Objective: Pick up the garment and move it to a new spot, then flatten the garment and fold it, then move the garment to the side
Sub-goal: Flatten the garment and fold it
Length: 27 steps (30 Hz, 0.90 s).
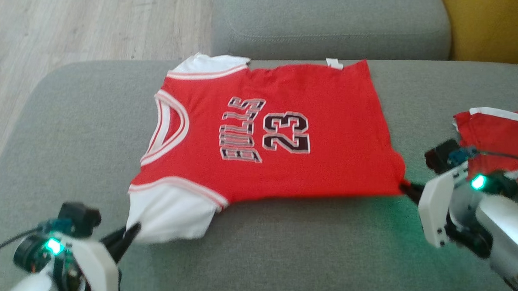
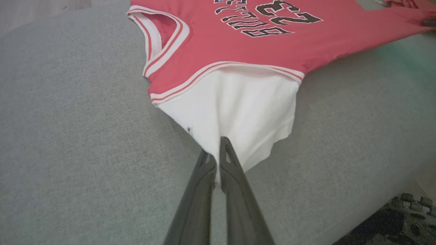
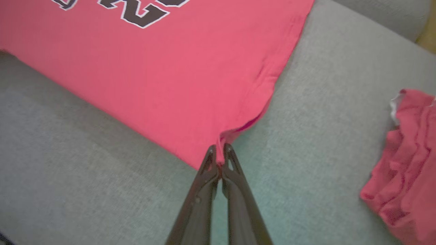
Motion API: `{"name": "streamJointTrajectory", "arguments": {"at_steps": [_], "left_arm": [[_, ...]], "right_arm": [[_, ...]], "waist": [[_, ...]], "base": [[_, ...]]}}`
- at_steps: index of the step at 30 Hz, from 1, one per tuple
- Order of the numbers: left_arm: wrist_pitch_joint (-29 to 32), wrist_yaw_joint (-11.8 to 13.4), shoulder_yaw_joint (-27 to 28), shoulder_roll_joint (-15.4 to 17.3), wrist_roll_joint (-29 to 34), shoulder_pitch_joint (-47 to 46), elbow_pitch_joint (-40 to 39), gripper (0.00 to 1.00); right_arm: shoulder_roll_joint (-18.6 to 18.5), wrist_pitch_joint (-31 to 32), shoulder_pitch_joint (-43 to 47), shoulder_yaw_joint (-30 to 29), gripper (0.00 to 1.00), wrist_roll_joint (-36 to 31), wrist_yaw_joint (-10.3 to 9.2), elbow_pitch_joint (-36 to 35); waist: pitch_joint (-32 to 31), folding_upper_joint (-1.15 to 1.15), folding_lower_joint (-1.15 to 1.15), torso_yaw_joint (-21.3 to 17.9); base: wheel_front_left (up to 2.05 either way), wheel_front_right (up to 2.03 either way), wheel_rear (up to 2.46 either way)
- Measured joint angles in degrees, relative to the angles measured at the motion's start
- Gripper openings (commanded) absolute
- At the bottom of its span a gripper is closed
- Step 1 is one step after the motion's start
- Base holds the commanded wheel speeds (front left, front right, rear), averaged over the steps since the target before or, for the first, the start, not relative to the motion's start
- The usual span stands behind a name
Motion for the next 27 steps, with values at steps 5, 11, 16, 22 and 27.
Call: {"name": "streamJointTrajectory", "arguments": {"at_steps": [5, 11, 16, 22, 27], "left_arm": [[2.2, 3.2, 0.5, 2.5, -1.9, 4.1, -8.0, 0.00], [2.8, 4.1, 1.1, 2.6, -1.8, 2.4, -9.6, 0.00], [3.6, 3.5, 1.2, 1.7, -0.9, -3.5, -6.8, 0.00], [5.4, 1.5, 1.1, -0.1, -0.7, -9.9, -1.4, 0.00], [6.6, 0.1, 0.4, -1.4, 0.3, -15.0, 3.4, 0.00]], "right_arm": [[-3.4, 1.2, 2.2, 1.6, 0.00, 5.8, 0.00, -6.0], [-4.2, 0.6, 1.6, 0.3, 0.00, 6.8, 0.00, -6.7], [-3.8, 0.7, -1.0, -0.9, 0.00, 7.9, 0.00, -5.5], [-1.5, 0.7, -4.3, -1.8, 0.00, 7.9, 0.00, -2.7], [0.6, 0.3, -6.6, -2.6, 0.00, 7.7, 0.00, 0.3]], "waist": [[-0.3, 0.00, 0.01, -0.1], [0.9, 0.00, 0.01, 0.0], [2.9, 0.00, 0.02, -0.1], [5.3, 0.00, 0.02, -0.5], [7.4, 0.00, 0.02, -0.8]], "base": [[0.00, 0.00, 0.00], [0.00, 0.00, 0.00], [0.00, 0.00, 0.00], [0.00, 0.00, 0.00], [0.00, 0.00, 0.00]]}}
